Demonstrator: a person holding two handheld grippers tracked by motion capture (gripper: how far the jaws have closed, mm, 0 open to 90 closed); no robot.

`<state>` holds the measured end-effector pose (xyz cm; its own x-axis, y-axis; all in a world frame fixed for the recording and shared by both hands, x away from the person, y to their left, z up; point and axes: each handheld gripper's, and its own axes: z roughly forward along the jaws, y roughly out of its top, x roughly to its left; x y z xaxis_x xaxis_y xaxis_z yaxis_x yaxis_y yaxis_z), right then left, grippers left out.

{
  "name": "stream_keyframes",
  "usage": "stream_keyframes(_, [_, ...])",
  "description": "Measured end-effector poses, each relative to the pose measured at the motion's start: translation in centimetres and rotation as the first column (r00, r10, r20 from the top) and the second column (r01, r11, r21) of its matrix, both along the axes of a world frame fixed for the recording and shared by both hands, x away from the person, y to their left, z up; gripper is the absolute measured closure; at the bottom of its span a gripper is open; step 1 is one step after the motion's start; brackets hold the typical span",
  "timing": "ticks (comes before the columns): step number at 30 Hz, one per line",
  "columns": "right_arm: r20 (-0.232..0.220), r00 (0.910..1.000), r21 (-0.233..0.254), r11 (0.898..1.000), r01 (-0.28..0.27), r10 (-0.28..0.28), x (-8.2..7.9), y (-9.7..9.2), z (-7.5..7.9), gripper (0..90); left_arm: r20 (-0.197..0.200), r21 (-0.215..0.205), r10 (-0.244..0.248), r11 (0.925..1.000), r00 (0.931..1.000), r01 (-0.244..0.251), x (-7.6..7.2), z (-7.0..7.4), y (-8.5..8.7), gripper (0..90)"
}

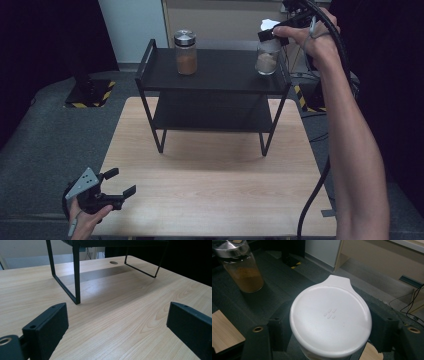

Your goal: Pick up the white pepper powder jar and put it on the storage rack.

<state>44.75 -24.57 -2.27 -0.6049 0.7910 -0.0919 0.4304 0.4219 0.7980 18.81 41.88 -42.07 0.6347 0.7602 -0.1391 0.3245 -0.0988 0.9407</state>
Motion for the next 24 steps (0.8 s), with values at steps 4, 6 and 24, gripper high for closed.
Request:
stream_keyframes(4, [-0.003,1.0000,-0.009,1.000,0.006,-0.006,0.2,0.1,-0.2,31.5,0.002,-0.002,0.000,1.0000,1.0000,0.000,0.0,0.0,0.0,2.6])
stream_keyframes(6, [-0.009,0.9999,-0.005,1.000,0.009,-0.009,0.3,0.0,-0.4,31.5,0.002,-0.003,-0.001,1.0000,1.0000,0.001,0.0,0.0,0.0,2.7])
stream_keyframes(24, [-0.011,0.9991,0.073,0.996,0.043,-0.042,0.1,-1.3,-1.9,14.2,0.011,-0.010,-0.025,0.9996,0.9996,0.025,0.2,0.0,0.1,2.7])
